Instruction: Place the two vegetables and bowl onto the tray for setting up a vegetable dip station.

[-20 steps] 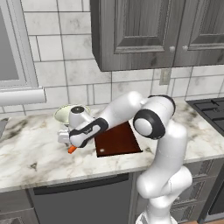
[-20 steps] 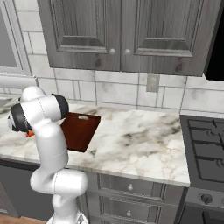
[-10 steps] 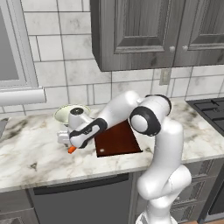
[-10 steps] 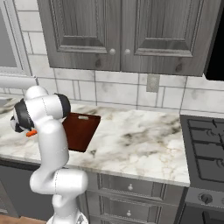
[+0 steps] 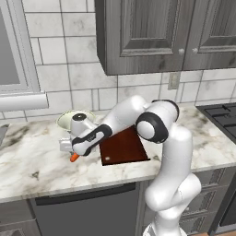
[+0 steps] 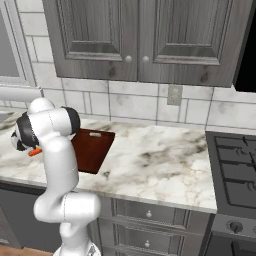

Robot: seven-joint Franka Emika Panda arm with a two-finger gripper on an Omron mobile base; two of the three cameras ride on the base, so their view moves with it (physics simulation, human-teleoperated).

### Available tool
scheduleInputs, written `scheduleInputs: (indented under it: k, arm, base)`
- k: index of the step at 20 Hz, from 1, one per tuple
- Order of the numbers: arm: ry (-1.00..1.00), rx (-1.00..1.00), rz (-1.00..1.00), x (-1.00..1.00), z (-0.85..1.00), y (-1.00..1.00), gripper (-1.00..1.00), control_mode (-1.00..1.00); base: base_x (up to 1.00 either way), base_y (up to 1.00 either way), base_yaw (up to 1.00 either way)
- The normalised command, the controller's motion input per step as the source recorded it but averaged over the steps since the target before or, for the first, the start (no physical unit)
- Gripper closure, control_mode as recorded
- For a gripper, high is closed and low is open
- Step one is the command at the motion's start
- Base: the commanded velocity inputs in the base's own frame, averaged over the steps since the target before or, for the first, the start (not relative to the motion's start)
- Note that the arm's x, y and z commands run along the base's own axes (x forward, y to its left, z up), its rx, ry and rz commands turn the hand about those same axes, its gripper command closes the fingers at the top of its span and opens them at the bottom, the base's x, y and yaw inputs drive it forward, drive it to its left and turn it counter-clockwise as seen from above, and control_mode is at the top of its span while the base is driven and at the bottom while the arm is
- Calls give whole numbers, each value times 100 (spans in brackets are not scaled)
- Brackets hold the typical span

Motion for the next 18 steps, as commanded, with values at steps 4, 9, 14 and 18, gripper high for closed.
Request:
scheduleInputs:
  k: [4,9,14,18]
  arm:
    - [0,0,0,2,2,0,100,-100]
    - [0,0,0,0,23,0,100,-100]
    - [0,0,-5,0,43,-3,100,-100]
    - [0,0,-2,-3,34,-21,100,-100]
  base:
    - [0,0,0]
    - [0,0,0]
    - [0,0,0]
    - [0,0,0]
